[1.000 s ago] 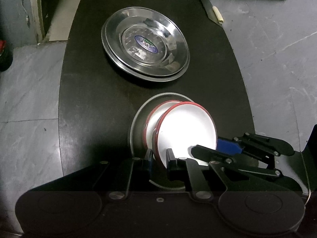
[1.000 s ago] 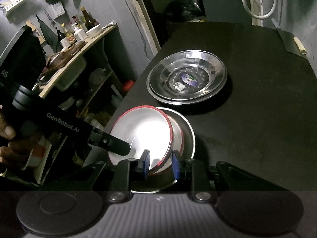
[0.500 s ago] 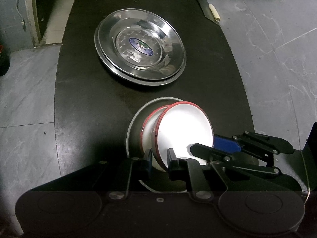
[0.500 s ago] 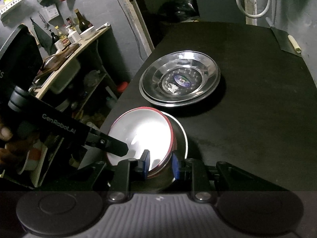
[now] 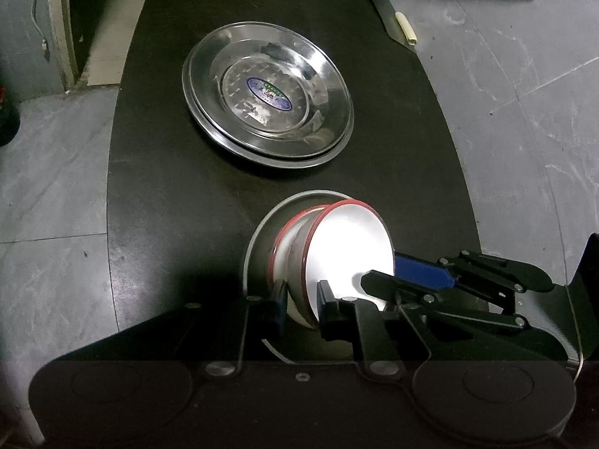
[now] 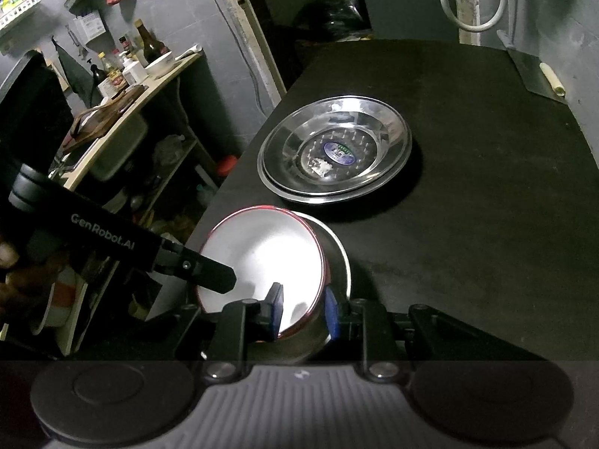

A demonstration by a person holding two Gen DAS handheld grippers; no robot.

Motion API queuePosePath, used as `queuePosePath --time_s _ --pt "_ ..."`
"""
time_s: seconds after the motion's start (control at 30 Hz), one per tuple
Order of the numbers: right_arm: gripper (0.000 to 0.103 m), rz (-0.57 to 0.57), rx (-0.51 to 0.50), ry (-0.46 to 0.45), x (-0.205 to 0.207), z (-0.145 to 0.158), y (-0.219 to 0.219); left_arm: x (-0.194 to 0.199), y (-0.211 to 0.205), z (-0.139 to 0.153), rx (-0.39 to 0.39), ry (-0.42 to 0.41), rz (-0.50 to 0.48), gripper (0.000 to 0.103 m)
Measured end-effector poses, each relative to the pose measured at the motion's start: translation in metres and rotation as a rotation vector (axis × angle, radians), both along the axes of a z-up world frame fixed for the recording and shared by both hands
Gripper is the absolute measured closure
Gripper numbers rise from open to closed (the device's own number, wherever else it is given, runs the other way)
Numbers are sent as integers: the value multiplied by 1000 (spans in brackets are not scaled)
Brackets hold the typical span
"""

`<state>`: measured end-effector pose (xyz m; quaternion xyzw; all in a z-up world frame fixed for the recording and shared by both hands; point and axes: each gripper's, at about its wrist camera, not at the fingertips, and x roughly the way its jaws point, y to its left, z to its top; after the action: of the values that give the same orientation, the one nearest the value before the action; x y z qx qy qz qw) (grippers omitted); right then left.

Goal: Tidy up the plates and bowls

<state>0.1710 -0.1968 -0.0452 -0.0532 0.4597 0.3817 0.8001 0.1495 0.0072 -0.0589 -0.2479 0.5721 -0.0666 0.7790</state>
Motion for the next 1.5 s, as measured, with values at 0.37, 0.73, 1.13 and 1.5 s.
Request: queuePosePath --time_s 0.37,0.73,1.13,1.5 --pt "72 -16 17 -14 2 2 -2 0 10 5 24 -12 28 81" --pt "31 -91 67 -54 10 15 -15 0 23 29 128 -132 40 32" --pt "0 -261 52 -77 28 14 -33 9 28 30 253 -147 59 1" --pt "0 -322 -27 -25 31 -1 -38 12 28 26 295 -142 49 1"
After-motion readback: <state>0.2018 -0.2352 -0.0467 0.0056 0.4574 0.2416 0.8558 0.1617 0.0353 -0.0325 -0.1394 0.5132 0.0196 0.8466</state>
